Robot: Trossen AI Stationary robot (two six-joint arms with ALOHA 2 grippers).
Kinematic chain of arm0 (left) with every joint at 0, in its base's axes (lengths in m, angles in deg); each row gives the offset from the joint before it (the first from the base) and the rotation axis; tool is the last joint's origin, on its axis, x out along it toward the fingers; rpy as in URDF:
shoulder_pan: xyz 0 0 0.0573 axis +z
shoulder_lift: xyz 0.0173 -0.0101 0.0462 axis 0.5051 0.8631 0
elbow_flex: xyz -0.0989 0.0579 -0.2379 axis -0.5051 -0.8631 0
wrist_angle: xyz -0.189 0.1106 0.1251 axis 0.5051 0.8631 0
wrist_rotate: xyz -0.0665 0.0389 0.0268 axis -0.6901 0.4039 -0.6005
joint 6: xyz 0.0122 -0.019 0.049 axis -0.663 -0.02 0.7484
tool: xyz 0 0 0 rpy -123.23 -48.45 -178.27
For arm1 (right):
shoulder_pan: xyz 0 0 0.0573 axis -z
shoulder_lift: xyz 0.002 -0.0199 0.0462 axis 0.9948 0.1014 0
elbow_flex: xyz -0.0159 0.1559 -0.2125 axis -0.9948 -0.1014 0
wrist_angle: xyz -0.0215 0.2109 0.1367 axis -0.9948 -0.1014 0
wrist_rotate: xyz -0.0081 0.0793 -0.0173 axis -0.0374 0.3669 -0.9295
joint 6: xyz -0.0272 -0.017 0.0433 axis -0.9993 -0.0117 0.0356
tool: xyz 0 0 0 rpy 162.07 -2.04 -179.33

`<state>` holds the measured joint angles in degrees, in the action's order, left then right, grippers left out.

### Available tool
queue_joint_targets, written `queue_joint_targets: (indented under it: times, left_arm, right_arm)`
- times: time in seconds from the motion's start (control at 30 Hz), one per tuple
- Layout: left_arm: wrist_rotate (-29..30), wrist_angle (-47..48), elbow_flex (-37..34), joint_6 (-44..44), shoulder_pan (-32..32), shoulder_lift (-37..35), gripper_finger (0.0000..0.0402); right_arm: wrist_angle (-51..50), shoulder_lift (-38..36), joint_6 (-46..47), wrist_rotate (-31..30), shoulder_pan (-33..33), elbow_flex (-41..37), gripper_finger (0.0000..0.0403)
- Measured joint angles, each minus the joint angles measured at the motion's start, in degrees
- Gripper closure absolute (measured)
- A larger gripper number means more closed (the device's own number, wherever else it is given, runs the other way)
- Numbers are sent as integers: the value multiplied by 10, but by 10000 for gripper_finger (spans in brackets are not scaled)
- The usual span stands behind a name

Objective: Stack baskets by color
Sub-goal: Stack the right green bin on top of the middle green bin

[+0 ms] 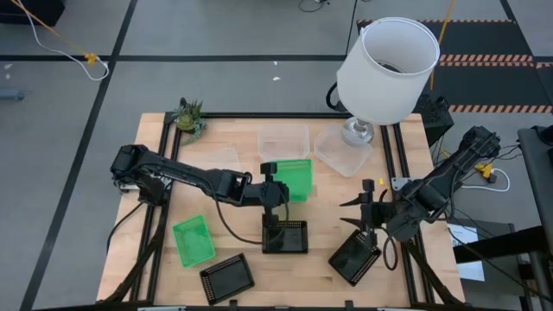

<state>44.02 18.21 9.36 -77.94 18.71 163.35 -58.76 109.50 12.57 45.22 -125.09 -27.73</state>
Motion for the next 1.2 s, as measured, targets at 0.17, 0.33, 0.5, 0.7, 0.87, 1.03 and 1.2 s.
queue_joint_targets:
  times: [0.17, 0.33, 0.5, 0.7, 0.87, 1.03, 1.2]
  left_arm:
    - [2, 0, 7, -19, 1, 0, 394]
    - [1, 19, 8, -31, 4, 0, 381]
    - [-11, 35, 7, -41, 17, 4, 394]
    - [-25, 40, 6, -34, 22, 39, 376]
    - [-42, 40, 6, -9, 30, 62, 390]
    - [-58, 42, 6, -11, 41, 66, 384]
    - [-66, 42, 6, -7, 41, 66, 385]
  right_arm:
    - [-12, 0, 3, -1, 0, 0, 258]
    - [-12, 0, 3, -2, 0, 0, 271]
    - [-12, 0, 3, -2, 1, 0, 281]
    - [-12, 0, 3, -2, 1, 0, 287]
    - [-9, 0, 3, -2, 1, 0, 287]
    - [-9, 0, 3, -2, 1, 0, 287]
    - [-9, 0, 3, -2, 1, 0, 287]
